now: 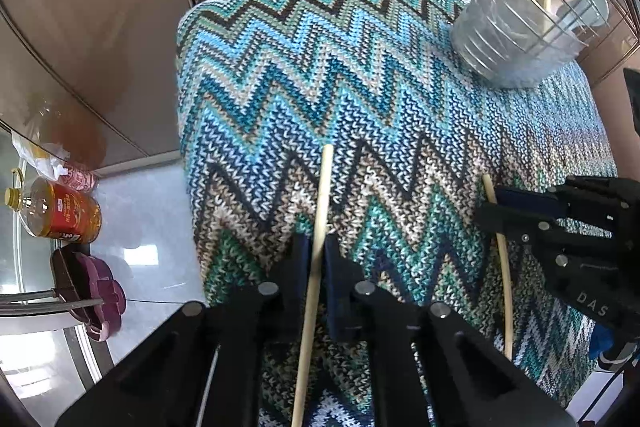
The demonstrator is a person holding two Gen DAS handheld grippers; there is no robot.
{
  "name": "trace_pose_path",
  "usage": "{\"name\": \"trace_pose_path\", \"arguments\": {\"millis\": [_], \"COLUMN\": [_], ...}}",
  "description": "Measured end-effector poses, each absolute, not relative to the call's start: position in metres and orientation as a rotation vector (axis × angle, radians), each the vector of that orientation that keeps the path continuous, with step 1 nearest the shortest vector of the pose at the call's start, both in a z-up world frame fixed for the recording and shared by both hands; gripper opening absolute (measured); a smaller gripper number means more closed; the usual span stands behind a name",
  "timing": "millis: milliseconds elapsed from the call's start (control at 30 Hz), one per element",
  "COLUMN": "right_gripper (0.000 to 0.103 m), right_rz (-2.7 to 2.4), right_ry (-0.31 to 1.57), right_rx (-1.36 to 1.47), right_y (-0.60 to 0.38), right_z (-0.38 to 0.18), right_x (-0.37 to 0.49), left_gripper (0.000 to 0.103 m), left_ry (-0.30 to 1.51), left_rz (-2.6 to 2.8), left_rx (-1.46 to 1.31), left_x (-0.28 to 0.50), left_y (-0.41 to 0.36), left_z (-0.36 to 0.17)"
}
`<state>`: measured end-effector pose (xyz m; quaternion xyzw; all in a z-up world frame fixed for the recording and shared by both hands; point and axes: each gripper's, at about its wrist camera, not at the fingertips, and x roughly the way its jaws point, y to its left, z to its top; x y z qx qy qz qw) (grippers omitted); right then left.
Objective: Organize utensils
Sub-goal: 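Lower both tools to the mat and grasp a bamboo chopstick with each tool, then carry both chopsticks up over the wire-rack cup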
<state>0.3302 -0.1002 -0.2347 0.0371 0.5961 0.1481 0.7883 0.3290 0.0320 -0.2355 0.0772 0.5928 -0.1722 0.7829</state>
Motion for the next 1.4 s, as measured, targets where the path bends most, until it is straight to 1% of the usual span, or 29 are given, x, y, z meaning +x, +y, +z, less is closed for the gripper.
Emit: {"name": "trace_pose_path", "arguments": {"millis": [33, 233, 600, 933, 1200, 1400], "right_gripper": [0.011, 0.009, 0.007, 0.006, 0.005, 0.005], "right_rz": [0.312, 0.323, 0.424, 0.480, 0.465, 0.447], "right_ry": [1.280, 1.220, 0.963, 0.763, 0.641, 0.556], "right_rx": [0.092, 0.167, 0.196, 0.087, 0.079, 0.080], "right_y": [-0.102, -0.118, -0.130, -0.126, -0.139, -0.151], "right_z": [-0.235, -0.223, -0.153, -0.097, -0.057, -0.030], "right_x": [0.329, 0.312, 0.251, 0.170, 0.127, 0.100], "left_gripper": [0.006, 0.005, 0.005, 0.005, 0.005, 0.005], "left_ry": [1.275, 1.213, 1.058, 0.832, 0.632, 0.522], "left_rz": [-0.368, -0.348, -0.337, -0.324, -0.382, -0.397], "left_rx": [0.170, 0.143, 0.054, 0.016, -0.118, -0.184], "left_x": [0.326, 0.308, 0.261, 0.195, 0.146, 0.117], "left_y": [0.027, 0.027, 0.047, 0.061, 0.071, 0.072], "left_z": [-0.233, -0.213, -0.153, -0.096, -0.039, -0.010]}}
